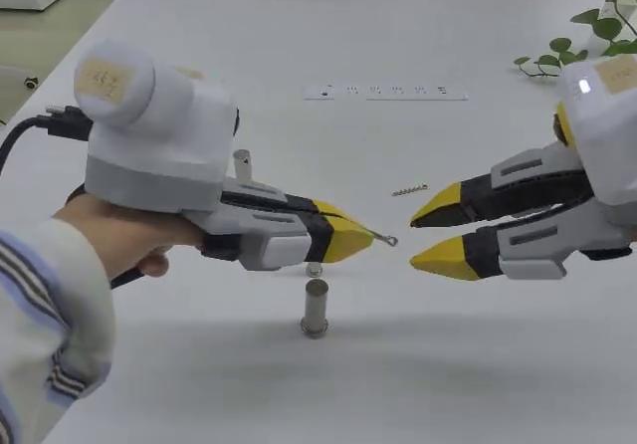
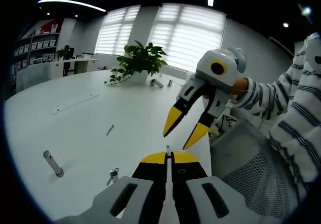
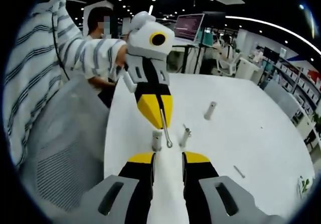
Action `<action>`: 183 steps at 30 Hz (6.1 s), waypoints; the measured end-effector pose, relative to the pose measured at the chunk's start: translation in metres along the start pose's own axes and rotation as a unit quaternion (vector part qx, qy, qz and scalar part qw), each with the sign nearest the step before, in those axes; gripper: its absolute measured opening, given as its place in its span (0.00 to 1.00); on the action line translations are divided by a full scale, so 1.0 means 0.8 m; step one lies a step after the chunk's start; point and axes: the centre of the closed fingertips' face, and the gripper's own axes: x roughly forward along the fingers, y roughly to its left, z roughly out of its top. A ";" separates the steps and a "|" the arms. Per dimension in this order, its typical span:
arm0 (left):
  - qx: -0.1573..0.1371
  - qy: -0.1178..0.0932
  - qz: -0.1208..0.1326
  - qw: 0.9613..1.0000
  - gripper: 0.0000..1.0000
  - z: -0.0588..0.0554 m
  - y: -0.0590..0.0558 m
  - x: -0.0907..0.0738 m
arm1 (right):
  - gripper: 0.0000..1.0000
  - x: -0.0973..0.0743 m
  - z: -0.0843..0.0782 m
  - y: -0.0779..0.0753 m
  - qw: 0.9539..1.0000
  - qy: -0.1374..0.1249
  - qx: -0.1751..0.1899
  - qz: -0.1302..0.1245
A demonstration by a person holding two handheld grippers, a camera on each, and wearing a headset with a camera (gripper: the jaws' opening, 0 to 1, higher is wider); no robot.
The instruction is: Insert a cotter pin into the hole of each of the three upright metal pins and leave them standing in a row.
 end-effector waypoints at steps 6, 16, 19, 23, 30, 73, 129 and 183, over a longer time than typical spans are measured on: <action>0.078 -0.005 -0.022 0.997 0.00 0.004 -0.012 0.000 | 0.22 0.006 0.006 0.015 0.999 -0.014 0.021 0.037; 0.146 -0.011 -0.046 0.988 0.00 0.007 -0.024 -0.003 | 0.19 0.012 0.015 0.032 0.996 -0.029 0.034 0.078; 0.159 -0.007 -0.050 0.986 0.00 0.005 -0.025 -0.002 | 0.15 0.013 0.016 0.036 0.995 -0.029 0.031 0.087; 0.179 -0.003 -0.061 0.982 0.00 0.003 -0.029 -0.002 | 0.13 0.015 0.015 0.041 0.995 -0.024 0.032 0.096; 0.184 0.005 -0.077 0.980 0.00 -0.005 -0.034 -0.001 | 0.07 0.015 0.009 0.052 0.992 -0.018 0.035 0.117; 0.128 0.010 -0.022 0.992 0.23 -0.039 0.000 -0.018 | 0.04 0.028 -0.009 0.049 0.995 0.035 0.029 0.092; 0.072 0.082 0.035 0.993 0.12 -0.138 0.052 0.009 | 0.04 0.078 -0.065 0.033 0.987 0.145 0.024 0.063; 0.056 0.074 0.042 0.995 0.11 -0.141 0.048 0.010 | 0.09 0.108 -0.021 0.032 0.993 0.101 0.042 0.048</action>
